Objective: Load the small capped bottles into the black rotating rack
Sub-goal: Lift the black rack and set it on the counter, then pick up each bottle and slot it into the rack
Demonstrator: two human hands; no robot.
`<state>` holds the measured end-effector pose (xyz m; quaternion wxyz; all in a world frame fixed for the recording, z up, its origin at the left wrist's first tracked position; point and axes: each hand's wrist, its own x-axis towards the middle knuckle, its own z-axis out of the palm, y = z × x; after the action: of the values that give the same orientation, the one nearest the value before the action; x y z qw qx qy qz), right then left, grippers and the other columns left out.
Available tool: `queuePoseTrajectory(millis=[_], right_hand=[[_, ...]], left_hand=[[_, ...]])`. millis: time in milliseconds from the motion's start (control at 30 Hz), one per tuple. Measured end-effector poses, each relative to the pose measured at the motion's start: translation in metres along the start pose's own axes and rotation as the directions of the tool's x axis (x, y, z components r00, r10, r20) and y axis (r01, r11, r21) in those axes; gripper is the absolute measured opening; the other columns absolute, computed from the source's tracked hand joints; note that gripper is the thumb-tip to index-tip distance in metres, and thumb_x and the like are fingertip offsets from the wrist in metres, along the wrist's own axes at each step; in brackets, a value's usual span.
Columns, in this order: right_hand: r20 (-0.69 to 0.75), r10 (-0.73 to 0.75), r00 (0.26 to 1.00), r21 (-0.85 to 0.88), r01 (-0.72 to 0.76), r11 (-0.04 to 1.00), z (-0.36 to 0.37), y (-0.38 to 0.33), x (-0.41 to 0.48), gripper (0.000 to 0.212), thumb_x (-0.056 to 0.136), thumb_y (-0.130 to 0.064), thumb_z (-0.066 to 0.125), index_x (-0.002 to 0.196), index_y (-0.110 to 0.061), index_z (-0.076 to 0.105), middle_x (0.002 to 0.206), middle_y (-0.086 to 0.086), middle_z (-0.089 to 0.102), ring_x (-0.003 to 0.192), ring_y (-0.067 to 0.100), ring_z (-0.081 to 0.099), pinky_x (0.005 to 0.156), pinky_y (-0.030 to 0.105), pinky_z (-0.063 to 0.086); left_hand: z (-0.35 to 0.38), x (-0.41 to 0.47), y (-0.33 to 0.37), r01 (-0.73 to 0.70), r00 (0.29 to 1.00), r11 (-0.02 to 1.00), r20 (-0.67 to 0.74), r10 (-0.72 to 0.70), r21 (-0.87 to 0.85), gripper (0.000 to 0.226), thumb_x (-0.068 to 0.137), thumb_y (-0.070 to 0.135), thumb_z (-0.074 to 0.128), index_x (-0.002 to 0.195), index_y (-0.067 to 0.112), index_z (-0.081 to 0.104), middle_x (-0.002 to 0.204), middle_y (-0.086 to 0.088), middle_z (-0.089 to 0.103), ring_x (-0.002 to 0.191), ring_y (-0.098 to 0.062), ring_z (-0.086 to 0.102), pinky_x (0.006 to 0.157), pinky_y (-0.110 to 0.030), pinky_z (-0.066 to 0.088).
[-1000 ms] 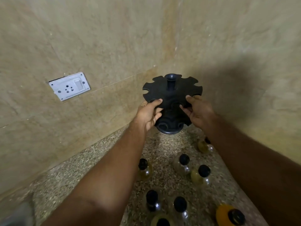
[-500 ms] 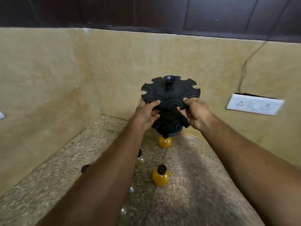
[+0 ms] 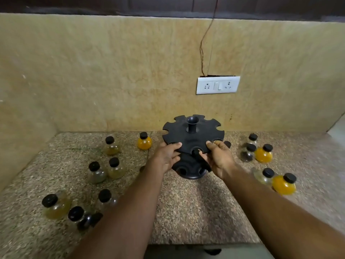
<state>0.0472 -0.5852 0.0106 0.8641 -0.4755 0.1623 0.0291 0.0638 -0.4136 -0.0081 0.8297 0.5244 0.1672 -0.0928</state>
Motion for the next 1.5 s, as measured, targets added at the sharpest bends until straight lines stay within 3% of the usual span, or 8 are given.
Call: queuePoseTrajectory(millis=[133, 300, 533, 767, 967, 1100, 1200, 1500], right_hand=[[-0.003, 0.012, 1.000, -0.002, -0.012, 1.000, -0.023, 0.015, 0.001, 0.008, 0.102, -0.005, 0.055, 0.109, -0.003, 0.058, 0.104, 0.019, 0.076, 0.091, 0.032, 0.076, 0.083, 0.053, 0.061], [-0.059, 0.056, 0.997, 0.001, -0.056, 0.998, -0.034, 0.023, 0.000, 0.006, 0.100, -0.004, 0.058, 0.096, -0.008, 0.059, 0.099, 0.016, 0.077, 0.084, 0.028, 0.077, 0.067, 0.041, 0.064], [-0.054, 0.060, 0.997, -0.174, -0.069, 0.982, -0.043, 0.026, 0.007, 0.005, 0.099, -0.018, 0.064, 0.099, -0.016, 0.059, 0.100, 0.013, 0.075, 0.073, 0.022, 0.073, 0.071, 0.033, 0.063], [-0.084, 0.090, 0.992, -0.261, -0.109, 0.959, -0.084, 0.019, 0.005, 0.030, 0.101, -0.043, 0.052, 0.110, -0.019, 0.069, 0.094, 0.004, 0.077, 0.074, 0.019, 0.070, 0.064, 0.030, 0.055], [-0.263, -0.107, 0.959, -0.425, -0.016, 0.905, -0.135, 0.012, 0.013, 0.019, 0.099, -0.028, 0.059, 0.115, -0.018, 0.063, 0.100, 0.007, 0.074, 0.064, 0.017, 0.064, 0.059, 0.035, 0.054], [-0.307, -0.411, 0.859, -0.720, 0.073, 0.690, -0.176, 0.015, 0.012, 0.039, 0.092, -0.024, 0.066, 0.130, -0.023, 0.056, 0.098, -0.003, 0.066, 0.089, 0.023, 0.067, 0.084, 0.040, 0.055], [-0.270, -0.523, 0.809, -0.827, 0.083, 0.556, -0.213, 0.007, 0.016, 0.052, 0.088, -0.018, 0.071, 0.137, -0.015, 0.052, 0.123, 0.008, 0.060, 0.112, 0.030, 0.059, 0.094, 0.038, 0.045], [-0.129, -0.403, 0.906, -0.875, 0.087, 0.477, -0.285, -0.021, 0.055, 0.075, 0.086, -0.024, 0.077, 0.150, -0.017, 0.040, 0.148, 0.009, 0.046, 0.132, 0.027, 0.047, 0.096, 0.029, 0.035]], left_hand=[[-0.002, 0.002, -0.026, 0.034, 0.999, 0.999, -0.015, -0.034, 0.004, 0.038, 0.090, 0.008, 0.069, 0.126, 0.018, 0.061, 0.116, -0.007, 0.072, 0.104, -0.027, 0.069, 0.079, -0.038, 0.053], [-0.006, 0.003, -0.041, 0.008, 1.000, 0.999, 0.006, -0.008, 0.035, 0.038, 0.090, 0.010, 0.069, 0.125, 0.021, 0.059, 0.118, -0.006, 0.071, 0.105, -0.028, 0.069, 0.075, -0.037, 0.053], [-0.003, -0.006, -0.049, -0.024, 0.999, 0.999, 0.038, 0.022, 0.039, 0.038, 0.089, 0.019, 0.073, 0.125, 0.022, 0.061, 0.121, -0.004, 0.072, 0.103, -0.024, 0.072, 0.068, -0.034, 0.053], [0.018, -0.032, -0.093, 0.118, 0.936, 0.925, 0.271, -0.226, 0.361, 0.046, 0.086, 0.027, 0.076, 0.128, 0.034, 0.058, 0.115, 0.008, 0.074, 0.103, -0.013, 0.072, 0.083, -0.036, 0.042], [0.059, -0.016, -0.147, -0.030, 0.973, 0.808, 0.204, -0.113, 0.588, 0.046, 0.085, 0.025, 0.077, 0.127, 0.026, 0.058, 0.121, -0.004, 0.066, 0.103, -0.016, 0.068, 0.080, -0.028, 0.056], [0.095, 0.002, -0.178, -0.151, 0.960, 0.642, 0.268, -0.087, 0.752, 0.061, 0.081, 0.024, 0.080, 0.135, 0.026, 0.052, 0.121, -0.001, 0.063, 0.102, -0.011, 0.064, 0.090, -0.035, 0.056], [0.130, 0.018, -0.200, -0.258, 0.940, 0.463, 0.331, -0.083, 0.848, 0.073, 0.078, 0.028, 0.077, 0.143, 0.028, 0.044, 0.127, 0.003, 0.059, 0.109, -0.012, 0.060, 0.094, -0.034, 0.053], [0.198, 0.062, -0.244, -0.284, 0.956, -0.106, 0.273, -0.106, 0.953, 0.091, 0.087, 0.043, 0.069, 0.158, 0.026, 0.016, 0.168, -0.006, 0.010, 0.153, -0.030, 0.010, 0.121, -0.048, 0.022]])
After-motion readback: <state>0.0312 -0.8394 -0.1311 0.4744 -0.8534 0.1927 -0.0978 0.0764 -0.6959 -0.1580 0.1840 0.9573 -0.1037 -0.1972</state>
